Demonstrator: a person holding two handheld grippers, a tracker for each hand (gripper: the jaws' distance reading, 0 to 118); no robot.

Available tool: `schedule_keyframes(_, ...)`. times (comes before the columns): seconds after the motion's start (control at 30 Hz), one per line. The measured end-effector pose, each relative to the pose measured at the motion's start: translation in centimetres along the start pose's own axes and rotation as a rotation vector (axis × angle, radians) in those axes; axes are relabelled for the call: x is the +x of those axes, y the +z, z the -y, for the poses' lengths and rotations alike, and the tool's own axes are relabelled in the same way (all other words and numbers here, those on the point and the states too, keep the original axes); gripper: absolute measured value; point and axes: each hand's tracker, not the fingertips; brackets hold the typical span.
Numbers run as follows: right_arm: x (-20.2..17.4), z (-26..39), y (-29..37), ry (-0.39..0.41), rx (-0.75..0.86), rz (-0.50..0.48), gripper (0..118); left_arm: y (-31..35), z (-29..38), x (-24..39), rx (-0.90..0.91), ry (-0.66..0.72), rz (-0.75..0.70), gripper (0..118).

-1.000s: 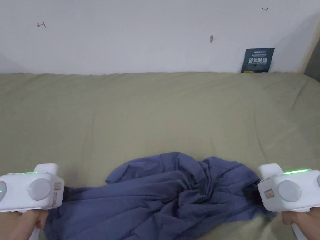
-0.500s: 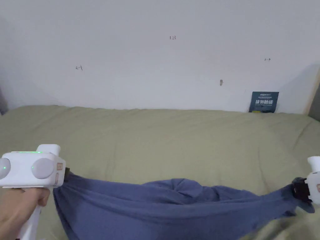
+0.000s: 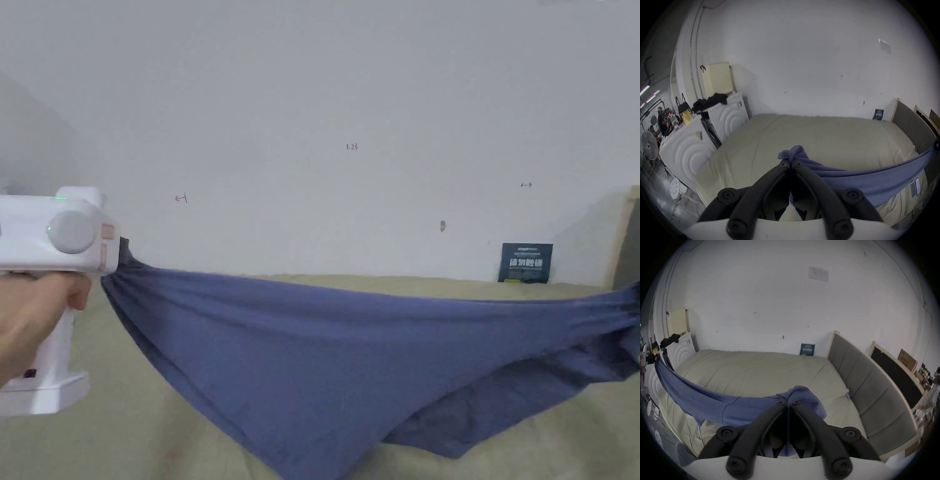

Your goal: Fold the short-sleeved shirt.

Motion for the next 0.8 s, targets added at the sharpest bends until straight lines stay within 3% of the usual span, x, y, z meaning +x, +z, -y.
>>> schedule_keyframes(0.33,0.3,-6.8,-1.2,0.024,0.102,0.099,3,-1.8,-5.2,3.2,0.075,0.023,-0.026,0)
schedule_keyframes(0.8,0.3,-17.3,-10.4,0.035,0.155,0.166,3,-8.9,-13.9,7.4,0.144,0.031,-0.069,0)
